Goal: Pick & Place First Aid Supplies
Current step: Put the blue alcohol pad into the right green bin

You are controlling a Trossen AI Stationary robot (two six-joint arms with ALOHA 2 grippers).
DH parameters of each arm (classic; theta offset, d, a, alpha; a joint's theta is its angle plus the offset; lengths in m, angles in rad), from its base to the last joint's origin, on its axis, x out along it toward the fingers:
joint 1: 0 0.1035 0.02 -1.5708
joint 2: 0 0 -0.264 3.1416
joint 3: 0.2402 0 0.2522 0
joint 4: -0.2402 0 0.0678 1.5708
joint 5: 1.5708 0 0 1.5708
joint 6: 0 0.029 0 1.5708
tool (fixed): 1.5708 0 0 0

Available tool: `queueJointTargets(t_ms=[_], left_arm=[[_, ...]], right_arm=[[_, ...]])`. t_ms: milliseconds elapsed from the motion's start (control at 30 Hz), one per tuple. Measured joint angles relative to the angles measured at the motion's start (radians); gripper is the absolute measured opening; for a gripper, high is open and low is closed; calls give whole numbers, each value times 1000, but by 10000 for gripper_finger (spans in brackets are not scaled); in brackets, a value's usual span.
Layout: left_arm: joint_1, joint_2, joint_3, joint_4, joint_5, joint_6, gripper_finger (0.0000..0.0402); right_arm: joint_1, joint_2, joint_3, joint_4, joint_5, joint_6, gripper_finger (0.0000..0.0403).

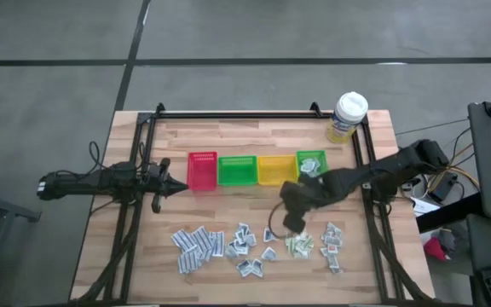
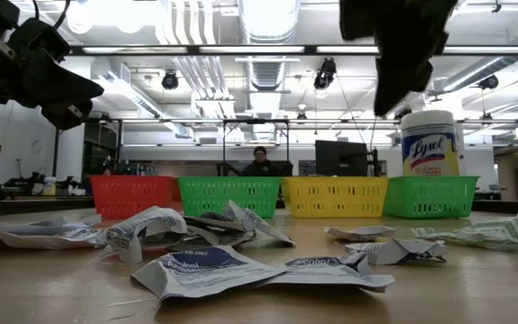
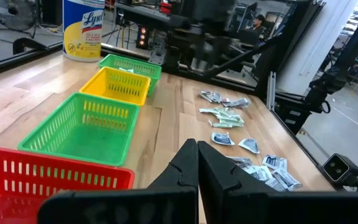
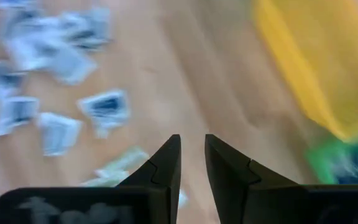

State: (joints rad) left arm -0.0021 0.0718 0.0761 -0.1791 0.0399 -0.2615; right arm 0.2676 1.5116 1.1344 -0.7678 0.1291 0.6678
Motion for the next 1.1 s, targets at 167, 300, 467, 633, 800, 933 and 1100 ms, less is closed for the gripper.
queueJointTargets(t_ms=[167,300,467,633,800,933,1100], left_arm=[[0,0,0,0,0,0,0],[0,0,0,0,0,-2,0],[0,0,0,0,0,-2,0],[0,0,0,0,0,-3,0],[0,0,0,0,0,-3,0],[0,0,0,0,0,-3,0],[0,0,0,0,0,-3,0]], right_arm=[[90,14,-17,211,-8,-124,73],[122,52,-18,316,-47,-179,68],[123,129,3,322,-86,-185,75],[122,206,43,297,-134,-262,94],[122,248,102,238,-137,-294,113],[121,285,159,190,-133,-280,123],[98,355,246,94,-129,-207,130]])
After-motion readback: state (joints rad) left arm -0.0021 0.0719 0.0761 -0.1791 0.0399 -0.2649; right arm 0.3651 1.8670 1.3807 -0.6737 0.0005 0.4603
